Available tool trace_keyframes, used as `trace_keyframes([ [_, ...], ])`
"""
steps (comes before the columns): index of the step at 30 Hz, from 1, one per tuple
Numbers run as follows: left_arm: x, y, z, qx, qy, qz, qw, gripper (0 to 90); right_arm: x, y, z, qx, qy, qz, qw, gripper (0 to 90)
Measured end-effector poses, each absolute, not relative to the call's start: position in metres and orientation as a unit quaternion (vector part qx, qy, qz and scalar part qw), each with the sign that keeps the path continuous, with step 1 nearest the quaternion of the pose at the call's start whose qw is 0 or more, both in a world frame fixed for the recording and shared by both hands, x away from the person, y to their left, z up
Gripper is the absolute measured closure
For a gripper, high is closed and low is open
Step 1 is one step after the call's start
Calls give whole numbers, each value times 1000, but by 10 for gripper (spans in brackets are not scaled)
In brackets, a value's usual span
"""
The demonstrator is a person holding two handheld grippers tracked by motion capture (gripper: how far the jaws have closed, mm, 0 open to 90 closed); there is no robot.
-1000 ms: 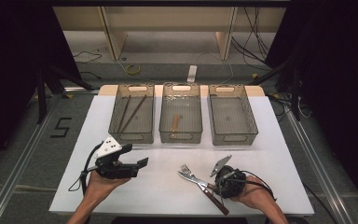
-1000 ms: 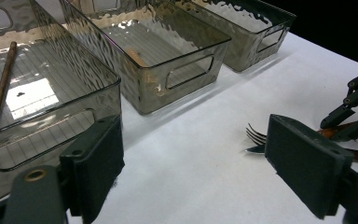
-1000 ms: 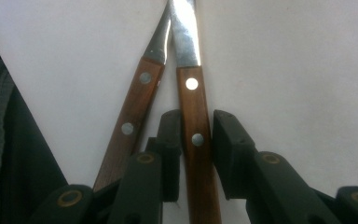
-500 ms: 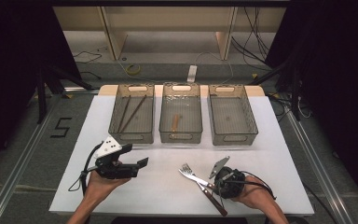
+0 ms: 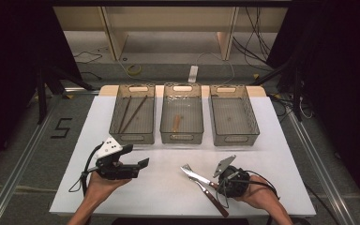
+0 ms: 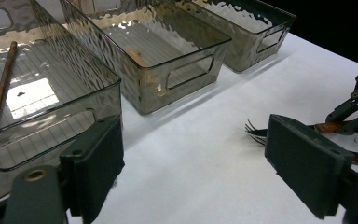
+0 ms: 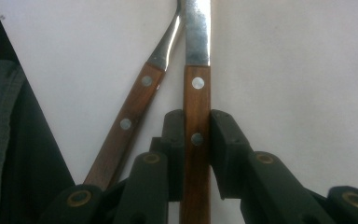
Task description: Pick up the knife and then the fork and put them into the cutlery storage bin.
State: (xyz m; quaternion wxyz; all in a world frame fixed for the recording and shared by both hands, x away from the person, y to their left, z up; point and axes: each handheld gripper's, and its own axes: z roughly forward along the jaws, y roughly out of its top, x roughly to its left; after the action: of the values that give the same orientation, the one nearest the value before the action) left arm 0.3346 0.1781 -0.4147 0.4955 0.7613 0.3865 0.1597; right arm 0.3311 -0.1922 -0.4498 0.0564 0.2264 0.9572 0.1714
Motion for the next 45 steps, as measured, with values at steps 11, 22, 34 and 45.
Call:
trace_keyframes([
  [11, 335, 179, -414, 758, 387, 161, 500, 188, 331, -197, -441, 241, 949, 192, 68, 770],
  [22, 334, 179, -414, 757, 388, 162, 500, 188, 332, -198, -440, 246, 947, 194, 69, 770],
  [34, 334, 179, -414, 755, 389, 163, 502, 188, 333, -200, -436, 246, 945, 203, 75, 770],
  [45, 334, 180, -413, 754, 390, 164, 502, 188, 340, -203, -429, 256, 940, 208, 86, 770],
])
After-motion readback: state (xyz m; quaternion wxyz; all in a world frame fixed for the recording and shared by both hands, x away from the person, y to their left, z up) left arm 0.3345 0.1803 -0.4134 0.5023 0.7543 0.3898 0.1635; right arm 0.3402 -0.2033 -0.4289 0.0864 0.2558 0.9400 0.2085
